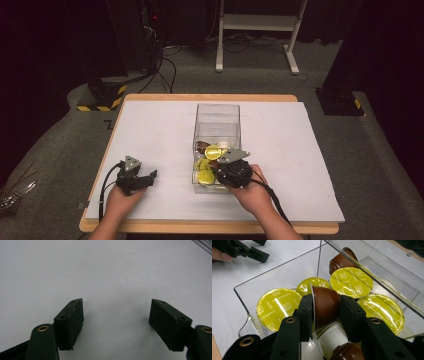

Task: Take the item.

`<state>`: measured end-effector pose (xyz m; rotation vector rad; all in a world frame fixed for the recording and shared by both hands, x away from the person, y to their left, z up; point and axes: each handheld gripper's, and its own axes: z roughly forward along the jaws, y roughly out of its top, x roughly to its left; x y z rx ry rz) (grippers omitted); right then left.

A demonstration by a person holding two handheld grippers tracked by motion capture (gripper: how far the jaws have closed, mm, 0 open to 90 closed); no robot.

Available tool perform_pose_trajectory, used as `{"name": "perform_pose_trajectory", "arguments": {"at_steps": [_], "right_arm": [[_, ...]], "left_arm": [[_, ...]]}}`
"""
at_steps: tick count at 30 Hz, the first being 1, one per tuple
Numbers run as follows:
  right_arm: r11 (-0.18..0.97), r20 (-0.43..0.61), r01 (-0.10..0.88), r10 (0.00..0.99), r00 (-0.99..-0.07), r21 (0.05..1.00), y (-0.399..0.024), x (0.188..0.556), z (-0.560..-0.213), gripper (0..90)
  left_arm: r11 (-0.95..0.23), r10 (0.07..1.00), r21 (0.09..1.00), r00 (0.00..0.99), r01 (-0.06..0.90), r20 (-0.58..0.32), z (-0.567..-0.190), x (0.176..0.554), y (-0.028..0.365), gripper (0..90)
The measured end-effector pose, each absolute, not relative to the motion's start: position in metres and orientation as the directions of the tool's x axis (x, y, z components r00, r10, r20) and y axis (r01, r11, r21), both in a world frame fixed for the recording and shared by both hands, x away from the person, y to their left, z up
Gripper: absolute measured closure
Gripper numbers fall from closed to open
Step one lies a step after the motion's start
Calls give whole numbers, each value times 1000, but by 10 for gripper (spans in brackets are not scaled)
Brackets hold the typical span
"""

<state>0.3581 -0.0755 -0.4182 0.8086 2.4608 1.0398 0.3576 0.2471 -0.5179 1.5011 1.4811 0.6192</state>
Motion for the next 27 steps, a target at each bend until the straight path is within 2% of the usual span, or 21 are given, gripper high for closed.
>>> {"name": "perform_pose_trajectory", "arguments": {"at_steps": [4,15,27], "right_arm": [[557,-110,348,630,-769,754,-78,356,-419,639],[462,-54,346,658,-751,817,-91,353,-424,640],[433,-102,281,675,-730,857,-98,344,-423,641]], "left_arm": [[126,959,854,157,505,-235,-518,357,248,280],[128,959,854,155,504,-236,-518,357,247,280],[135,958,855,153,501,-241,-518,358,247,280]]}}
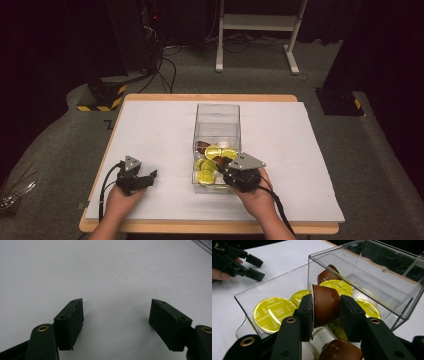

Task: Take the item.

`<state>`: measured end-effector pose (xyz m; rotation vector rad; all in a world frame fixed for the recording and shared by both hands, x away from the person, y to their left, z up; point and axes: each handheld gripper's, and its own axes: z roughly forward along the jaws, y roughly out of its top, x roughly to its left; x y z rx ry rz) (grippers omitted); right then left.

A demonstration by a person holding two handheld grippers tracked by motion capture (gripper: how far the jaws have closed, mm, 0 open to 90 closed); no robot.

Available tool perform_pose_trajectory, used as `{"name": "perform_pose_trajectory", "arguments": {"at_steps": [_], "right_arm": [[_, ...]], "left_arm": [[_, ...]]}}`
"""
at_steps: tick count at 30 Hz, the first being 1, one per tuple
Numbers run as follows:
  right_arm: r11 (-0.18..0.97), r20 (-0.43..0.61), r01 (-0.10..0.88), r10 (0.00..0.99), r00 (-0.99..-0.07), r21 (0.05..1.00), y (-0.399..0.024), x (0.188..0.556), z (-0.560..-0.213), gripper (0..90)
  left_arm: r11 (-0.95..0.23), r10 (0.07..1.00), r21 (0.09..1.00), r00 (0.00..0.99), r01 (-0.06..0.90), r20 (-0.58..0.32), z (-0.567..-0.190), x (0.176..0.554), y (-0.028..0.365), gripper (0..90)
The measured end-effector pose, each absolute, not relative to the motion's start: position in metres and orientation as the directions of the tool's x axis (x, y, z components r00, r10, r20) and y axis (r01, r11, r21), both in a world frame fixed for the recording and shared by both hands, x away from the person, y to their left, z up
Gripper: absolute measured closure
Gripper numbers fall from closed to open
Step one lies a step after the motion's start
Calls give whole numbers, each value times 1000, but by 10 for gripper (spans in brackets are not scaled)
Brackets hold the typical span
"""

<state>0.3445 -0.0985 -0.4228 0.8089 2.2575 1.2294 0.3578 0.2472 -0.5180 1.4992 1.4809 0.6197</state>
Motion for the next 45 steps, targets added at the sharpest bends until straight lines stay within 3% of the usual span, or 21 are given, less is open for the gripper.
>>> {"name": "perform_pose_trajectory", "arguments": {"at_steps": [45], "right_arm": [[286,-92,174,721,-687,942,-121,335,-393,643]], "left_arm": [[126,959,854,158,505,-235,-518,358,248,280]]}}
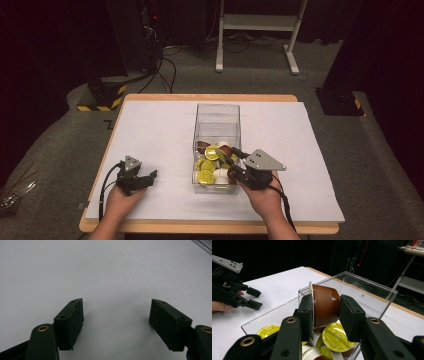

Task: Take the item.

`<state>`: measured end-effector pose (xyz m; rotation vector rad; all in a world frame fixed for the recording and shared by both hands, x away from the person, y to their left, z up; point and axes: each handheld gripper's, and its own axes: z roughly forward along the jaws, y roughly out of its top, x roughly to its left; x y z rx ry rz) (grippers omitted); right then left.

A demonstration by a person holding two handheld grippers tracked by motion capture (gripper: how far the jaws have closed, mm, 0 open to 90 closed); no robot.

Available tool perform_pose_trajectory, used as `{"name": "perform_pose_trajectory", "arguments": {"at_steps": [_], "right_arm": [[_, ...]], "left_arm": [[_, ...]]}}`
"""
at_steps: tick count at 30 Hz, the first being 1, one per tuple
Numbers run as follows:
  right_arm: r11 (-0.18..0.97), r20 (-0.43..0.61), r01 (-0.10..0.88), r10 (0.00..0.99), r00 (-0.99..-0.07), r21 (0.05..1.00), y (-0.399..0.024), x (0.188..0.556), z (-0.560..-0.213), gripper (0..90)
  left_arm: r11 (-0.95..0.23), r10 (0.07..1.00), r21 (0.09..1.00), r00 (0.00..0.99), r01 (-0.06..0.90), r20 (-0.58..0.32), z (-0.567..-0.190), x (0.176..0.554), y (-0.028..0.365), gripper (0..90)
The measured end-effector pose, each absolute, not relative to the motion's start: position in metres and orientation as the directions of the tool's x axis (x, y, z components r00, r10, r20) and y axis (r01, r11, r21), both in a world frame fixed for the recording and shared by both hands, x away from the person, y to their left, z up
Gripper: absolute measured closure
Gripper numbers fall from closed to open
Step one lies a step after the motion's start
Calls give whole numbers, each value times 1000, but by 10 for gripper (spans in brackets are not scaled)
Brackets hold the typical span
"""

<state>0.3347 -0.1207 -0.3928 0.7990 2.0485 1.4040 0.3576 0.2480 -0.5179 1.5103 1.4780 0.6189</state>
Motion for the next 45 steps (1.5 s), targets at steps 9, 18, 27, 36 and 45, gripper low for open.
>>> {"name": "perform_pose_trajectory", "arguments": {"at_steps": [9,18,27,36,45], "right_arm": [[269,-88,171,737,-670,948,-131,332,-389,643],[249,-90,167,769,-633,954,-148,331,-384,643],[223,-79,172,799,-597,960,-163,334,-381,643],[214,-79,184,830,-551,959,-180,338,-382,643],[197,-67,213,864,-499,957,-200,346,-387,643]], "left_arm": [[136,958,854,153,502,-243,-518,358,247,280],[129,959,854,156,504,-237,-518,358,248,279],[133,958,853,154,504,-240,-518,358,247,279],[133,958,853,154,504,-240,-518,358,247,278],[134,958,853,154,504,-241,-518,358,247,279]]}}
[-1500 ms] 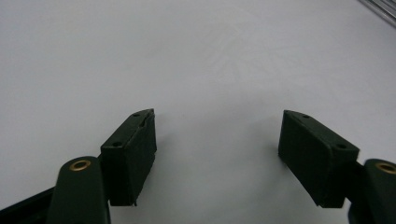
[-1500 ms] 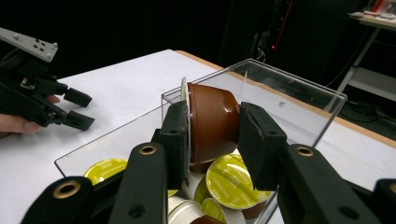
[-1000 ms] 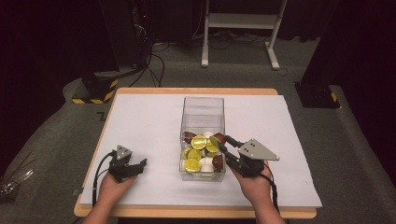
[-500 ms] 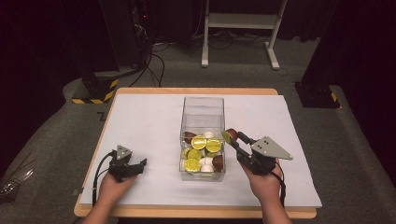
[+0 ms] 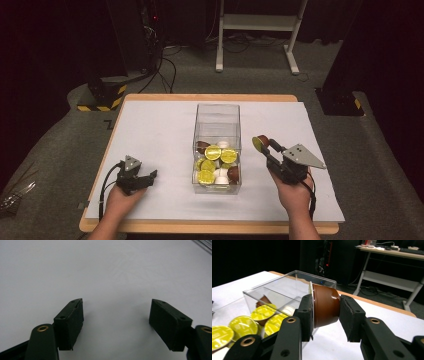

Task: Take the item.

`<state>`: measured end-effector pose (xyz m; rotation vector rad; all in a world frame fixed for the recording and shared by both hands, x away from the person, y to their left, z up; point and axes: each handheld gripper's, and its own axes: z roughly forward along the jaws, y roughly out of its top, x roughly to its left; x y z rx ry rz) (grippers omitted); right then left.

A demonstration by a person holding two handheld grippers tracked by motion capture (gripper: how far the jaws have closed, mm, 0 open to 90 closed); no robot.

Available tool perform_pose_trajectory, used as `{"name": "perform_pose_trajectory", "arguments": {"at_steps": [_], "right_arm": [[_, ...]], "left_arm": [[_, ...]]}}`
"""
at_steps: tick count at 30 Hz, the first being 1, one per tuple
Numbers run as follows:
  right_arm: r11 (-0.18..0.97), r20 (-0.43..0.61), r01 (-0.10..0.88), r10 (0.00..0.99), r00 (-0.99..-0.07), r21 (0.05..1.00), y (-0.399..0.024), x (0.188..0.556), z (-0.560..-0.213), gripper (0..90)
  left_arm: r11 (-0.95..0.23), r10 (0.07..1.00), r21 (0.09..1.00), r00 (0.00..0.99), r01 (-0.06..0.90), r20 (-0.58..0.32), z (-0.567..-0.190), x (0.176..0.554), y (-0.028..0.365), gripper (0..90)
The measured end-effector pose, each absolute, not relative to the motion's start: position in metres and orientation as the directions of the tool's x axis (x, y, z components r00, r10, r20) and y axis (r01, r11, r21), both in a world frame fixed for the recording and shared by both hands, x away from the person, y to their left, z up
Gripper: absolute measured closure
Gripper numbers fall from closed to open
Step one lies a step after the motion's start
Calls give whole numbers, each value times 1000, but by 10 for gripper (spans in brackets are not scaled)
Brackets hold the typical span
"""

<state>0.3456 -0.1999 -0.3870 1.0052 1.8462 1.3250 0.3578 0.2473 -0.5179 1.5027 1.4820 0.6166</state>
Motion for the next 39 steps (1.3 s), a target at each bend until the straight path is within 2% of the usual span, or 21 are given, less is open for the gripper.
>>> {"name": "perform_pose_trajectory", "arguments": {"at_steps": [26,39], "right_arm": [[144,-8,368,938,-347,919,-251,374,-427,643],[153,12,474,945,-327,867,-255,389,-459,642]], "left_arm": [[134,958,853,154,505,-242,-518,358,247,278],[133,958,853,154,504,-240,-518,358,247,279]]}}
